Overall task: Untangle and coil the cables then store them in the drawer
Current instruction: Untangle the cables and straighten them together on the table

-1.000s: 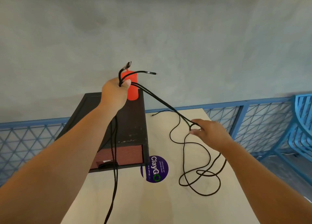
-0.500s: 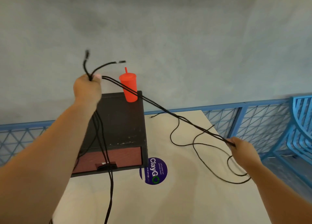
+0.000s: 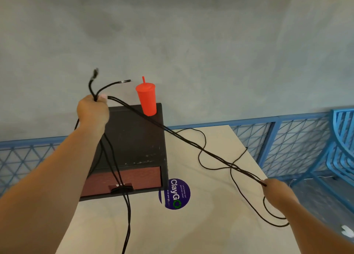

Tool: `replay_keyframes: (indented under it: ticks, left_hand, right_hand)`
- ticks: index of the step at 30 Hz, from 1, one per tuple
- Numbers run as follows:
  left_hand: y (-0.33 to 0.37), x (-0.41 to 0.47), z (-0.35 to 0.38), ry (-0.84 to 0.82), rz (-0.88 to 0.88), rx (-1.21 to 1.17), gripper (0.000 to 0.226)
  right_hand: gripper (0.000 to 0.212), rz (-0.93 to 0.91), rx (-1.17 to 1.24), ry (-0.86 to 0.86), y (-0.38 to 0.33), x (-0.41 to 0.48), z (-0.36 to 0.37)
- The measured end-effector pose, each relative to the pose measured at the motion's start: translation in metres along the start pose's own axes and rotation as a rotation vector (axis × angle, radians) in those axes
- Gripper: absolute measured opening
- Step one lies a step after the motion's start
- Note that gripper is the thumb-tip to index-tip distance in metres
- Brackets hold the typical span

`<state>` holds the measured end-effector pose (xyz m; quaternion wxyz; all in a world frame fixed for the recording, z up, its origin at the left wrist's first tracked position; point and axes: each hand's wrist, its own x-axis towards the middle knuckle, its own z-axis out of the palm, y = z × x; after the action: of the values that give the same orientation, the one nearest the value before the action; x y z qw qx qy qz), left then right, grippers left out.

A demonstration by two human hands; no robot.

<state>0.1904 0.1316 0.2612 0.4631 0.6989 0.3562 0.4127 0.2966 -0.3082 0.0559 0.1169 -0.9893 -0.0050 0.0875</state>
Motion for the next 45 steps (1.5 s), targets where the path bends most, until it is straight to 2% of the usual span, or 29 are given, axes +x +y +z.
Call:
replay_keyframes:
  ticks: [4,6,9,11,13,15,19,21,24,28,32,35,37,40,42,45]
  left_hand:
    - [-0.006,0.010,-0.014,0.033,-0.028,0.004,0.019]
    - [-0.010,0.009,-0.015,0.023,-0.011,0.020,0.019]
    - [-0.009,0.003,-0.009,-0.004,-0.007,0.017,0.022]
    - [-0.007,-0.003,-0.003,-0.039,0.014,0.053,0.027]
    - [-0.006,-0.010,0.006,-0.094,0.015,0.063,0.035]
    - [-0.002,-0.020,0.018,-0.200,-0.036,0.035,0.040]
    - [0.015,-0.056,0.045,-0.489,-0.317,-0.179,0.038]
    - [0.021,-0.074,0.054,-0.597,-0.382,-0.226,0.035]
    - [0.026,-0.095,0.062,-0.688,-0.410,-0.208,0.028]
    - [0.031,-0.106,0.069,-0.745,-0.368,-0.083,0.031]
    - [0.027,-0.089,0.058,-0.725,-0.339,-0.133,0.028]
    - [0.019,-0.065,0.040,-0.665,-0.322,-0.148,0.025]
    - [0.011,-0.054,0.030,-0.649,-0.291,-0.032,0.028]
    - [0.002,-0.057,0.024,-0.745,-0.220,0.193,0.016]
    - [0.000,-0.067,0.028,-0.793,-0.158,0.275,0.010]
    - [0.002,-0.077,0.038,-0.790,-0.161,0.197,0.012]
  right_hand:
    - [0.016,0.084,0.048,0.029,0.029,-0.005,0.003]
    - [0.027,0.174,0.129,-0.010,0.033,-0.004,0.004]
    - [0.039,0.266,0.459,-0.009,0.012,0.008,-0.015]
    - [0.038,0.235,0.628,0.036,-0.017,0.018,-0.041]
    - [0.031,0.143,0.711,0.057,-0.054,0.022,-0.070]
    - [0.029,-0.033,0.639,0.079,-0.092,0.020,-0.096]
    - [0.028,-0.397,0.458,0.101,-0.156,-0.006,-0.127]
    - [0.029,-0.529,0.380,0.070,-0.180,-0.024,-0.130]
    - [0.030,-0.655,0.354,-0.003,-0.204,-0.045,-0.124]
    - [0.035,-0.717,0.366,-0.039,-0.216,-0.053,-0.118]
    - [0.038,-0.654,0.371,-0.005,-0.200,-0.041,-0.121]
    - [0.039,-0.486,0.405,0.051,-0.166,-0.019,-0.122]
    - [0.039,-0.323,0.393,0.107,-0.140,-0.001,-0.120]
    - [0.046,-0.161,0.377,0.153,-0.114,0.016,-0.115]
    - [0.048,-0.127,0.374,0.170,-0.111,0.020,-0.114]
    - [0.047,-0.149,0.351,0.186,-0.114,0.018,-0.114]
